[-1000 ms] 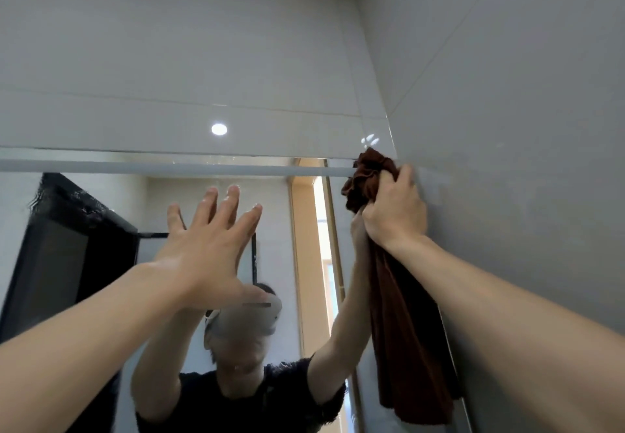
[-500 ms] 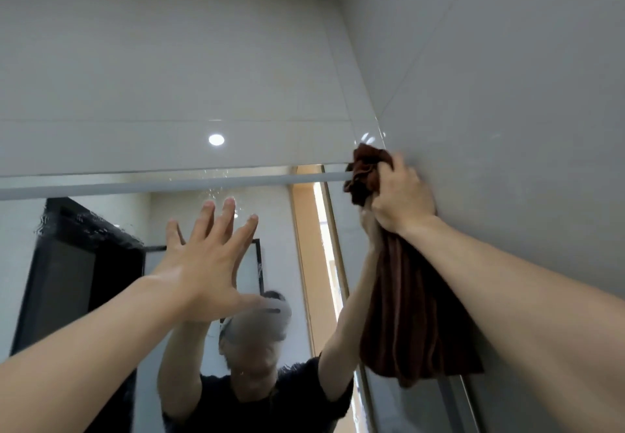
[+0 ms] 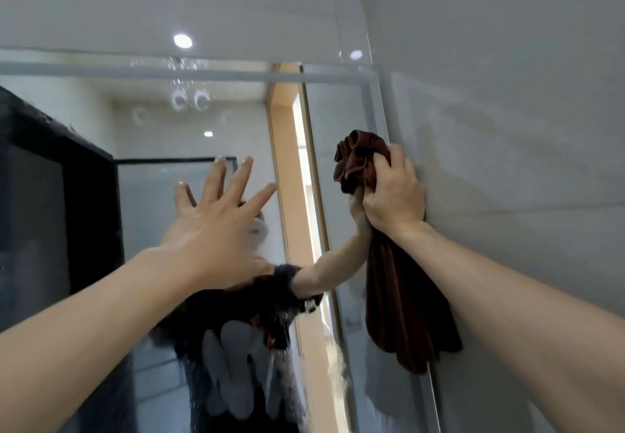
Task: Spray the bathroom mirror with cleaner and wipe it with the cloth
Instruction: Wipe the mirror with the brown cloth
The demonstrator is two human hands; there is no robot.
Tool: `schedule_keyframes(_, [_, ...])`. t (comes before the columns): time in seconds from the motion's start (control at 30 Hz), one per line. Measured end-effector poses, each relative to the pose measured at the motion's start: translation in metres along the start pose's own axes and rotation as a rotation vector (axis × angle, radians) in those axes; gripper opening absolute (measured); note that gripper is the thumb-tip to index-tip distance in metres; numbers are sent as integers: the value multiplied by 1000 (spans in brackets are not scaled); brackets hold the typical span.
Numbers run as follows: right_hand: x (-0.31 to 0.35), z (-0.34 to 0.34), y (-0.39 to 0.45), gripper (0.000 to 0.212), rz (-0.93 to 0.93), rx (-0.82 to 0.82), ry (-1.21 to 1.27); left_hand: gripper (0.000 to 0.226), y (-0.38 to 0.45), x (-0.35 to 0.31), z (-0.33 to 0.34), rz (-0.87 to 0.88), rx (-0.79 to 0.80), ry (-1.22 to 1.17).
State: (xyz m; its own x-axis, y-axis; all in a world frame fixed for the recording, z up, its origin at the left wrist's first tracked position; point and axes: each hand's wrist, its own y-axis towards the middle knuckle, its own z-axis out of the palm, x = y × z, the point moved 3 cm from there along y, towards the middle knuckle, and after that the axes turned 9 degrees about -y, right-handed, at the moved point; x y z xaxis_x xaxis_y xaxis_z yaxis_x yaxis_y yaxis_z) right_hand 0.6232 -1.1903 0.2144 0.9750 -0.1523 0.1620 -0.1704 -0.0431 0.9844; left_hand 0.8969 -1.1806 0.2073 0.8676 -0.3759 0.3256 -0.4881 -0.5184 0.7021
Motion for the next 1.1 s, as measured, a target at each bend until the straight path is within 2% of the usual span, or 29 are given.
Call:
schedule_keyframes(0.17, [-1, -3, -51, 36, 55, 49, -12, 122, -23, 4, 16, -91, 53, 34])
schedule_keyframes(0.37, [35, -8, -57, 35, 216, 37, 69, 126, -29, 7, 22, -72, 39, 72])
schedule_keyframes(0.57, [119, -15, -63, 42, 115, 103, 122, 123, -29, 14, 28, -24, 11, 64])
schedule_keyframes(0.73, [178, -21, -64, 47, -2, 113, 167, 106, -47, 41, 20, 66, -36, -9])
schedule_keyframes(0.87, [179, -21, -65, 48, -16, 142, 154, 101, -77, 92, 11, -32, -102, 10])
schedule_keyframes(1.0, [185, -18, -65, 42, 57, 123, 133, 108, -98, 136, 0, -155, -38, -23])
schedule_keyframes(1.1, [204, -20, -72, 42, 75, 108, 148, 112, -105, 150, 1, -157, 0, -60])
